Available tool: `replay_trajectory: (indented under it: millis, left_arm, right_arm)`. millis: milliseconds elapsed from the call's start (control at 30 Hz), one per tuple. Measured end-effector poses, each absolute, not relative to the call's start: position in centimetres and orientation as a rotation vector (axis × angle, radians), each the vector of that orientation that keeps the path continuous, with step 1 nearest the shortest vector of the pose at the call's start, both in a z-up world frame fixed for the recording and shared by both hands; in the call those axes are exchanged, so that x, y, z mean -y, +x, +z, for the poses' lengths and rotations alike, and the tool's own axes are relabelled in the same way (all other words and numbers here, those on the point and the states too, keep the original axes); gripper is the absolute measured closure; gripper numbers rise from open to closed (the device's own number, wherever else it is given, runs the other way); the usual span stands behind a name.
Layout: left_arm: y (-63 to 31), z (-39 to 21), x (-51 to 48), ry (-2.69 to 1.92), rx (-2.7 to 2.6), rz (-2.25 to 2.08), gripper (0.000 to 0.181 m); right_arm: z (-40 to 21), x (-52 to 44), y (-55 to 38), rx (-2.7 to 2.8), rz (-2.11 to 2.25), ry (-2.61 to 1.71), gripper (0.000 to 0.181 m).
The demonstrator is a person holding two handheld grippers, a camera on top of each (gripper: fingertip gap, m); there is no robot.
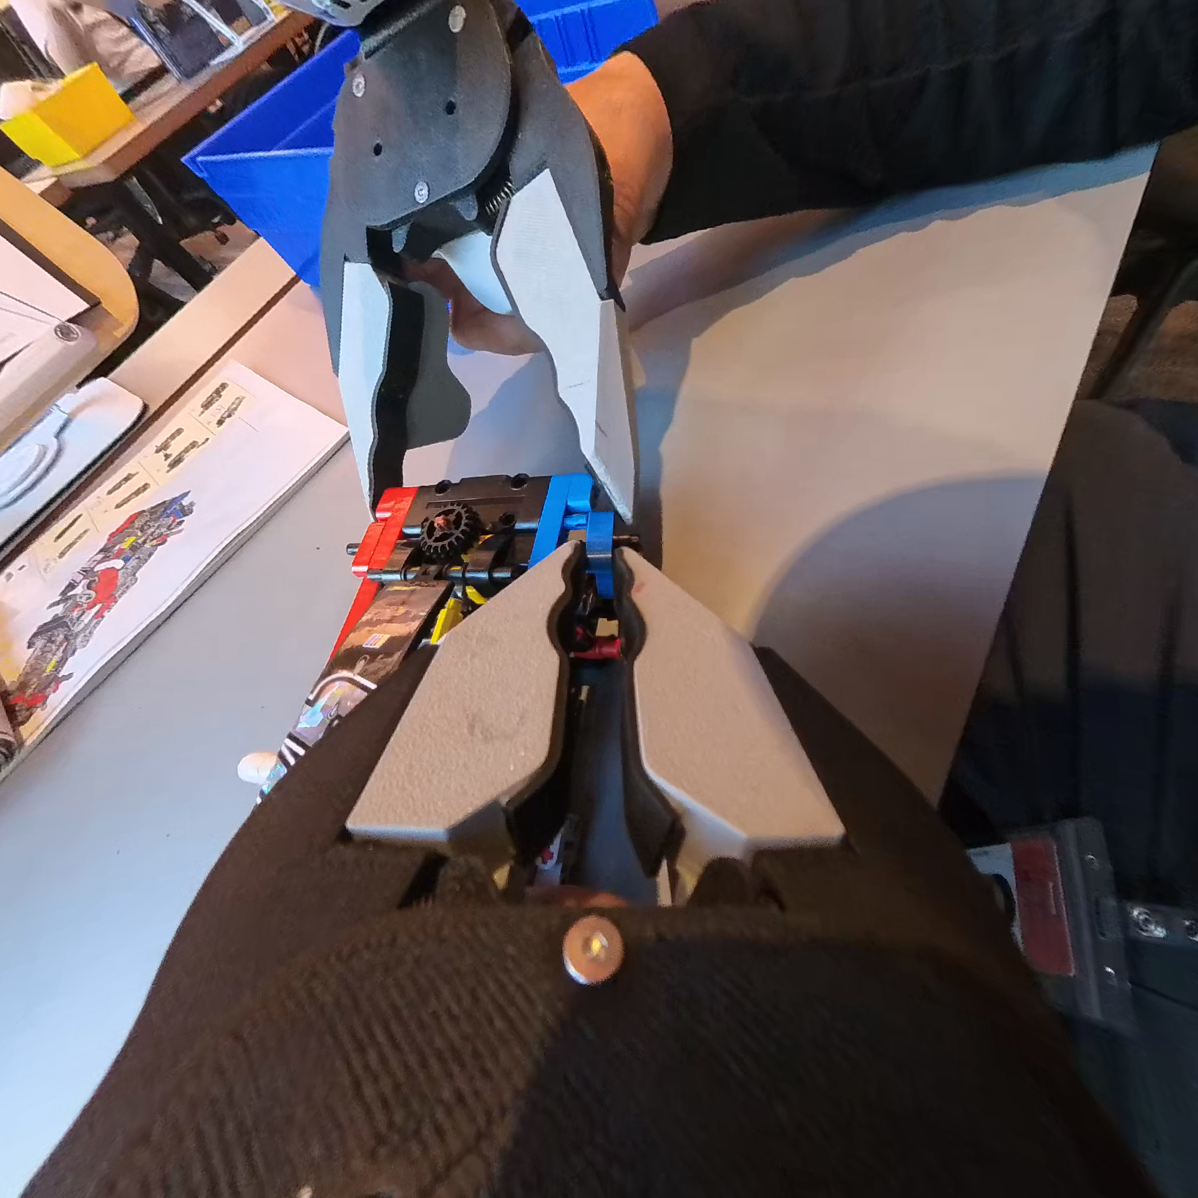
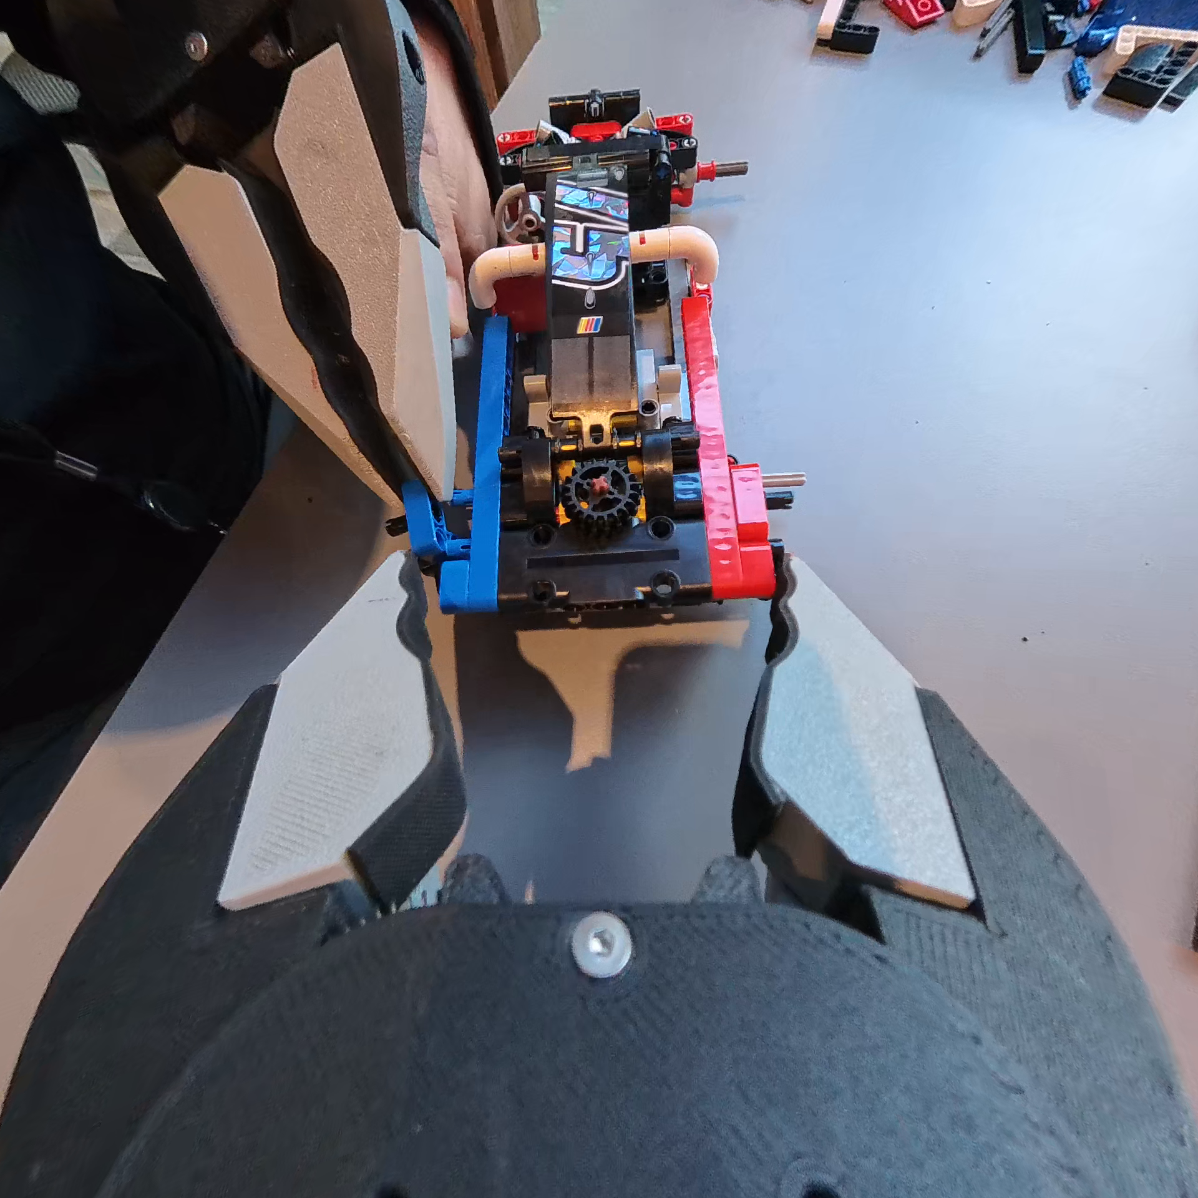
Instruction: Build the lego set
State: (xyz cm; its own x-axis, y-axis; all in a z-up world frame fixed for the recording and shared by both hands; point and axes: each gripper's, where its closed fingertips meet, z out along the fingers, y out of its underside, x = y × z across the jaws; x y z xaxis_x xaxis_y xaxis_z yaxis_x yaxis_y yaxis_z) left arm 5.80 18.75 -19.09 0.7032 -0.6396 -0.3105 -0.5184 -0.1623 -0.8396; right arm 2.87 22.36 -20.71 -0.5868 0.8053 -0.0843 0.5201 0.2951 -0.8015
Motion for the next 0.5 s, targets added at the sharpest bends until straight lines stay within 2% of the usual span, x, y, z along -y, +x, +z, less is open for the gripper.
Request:
replay_trajectory:
  millis: [500]
  left_arm:
    - [6.09, -18.97, -19.11, -1.868, -0.835, -0.196, 0.176]
  right_arm:
    - [-20.79, -22.31, 2.68, 2.209, 1.196, -1.170, 0.074]
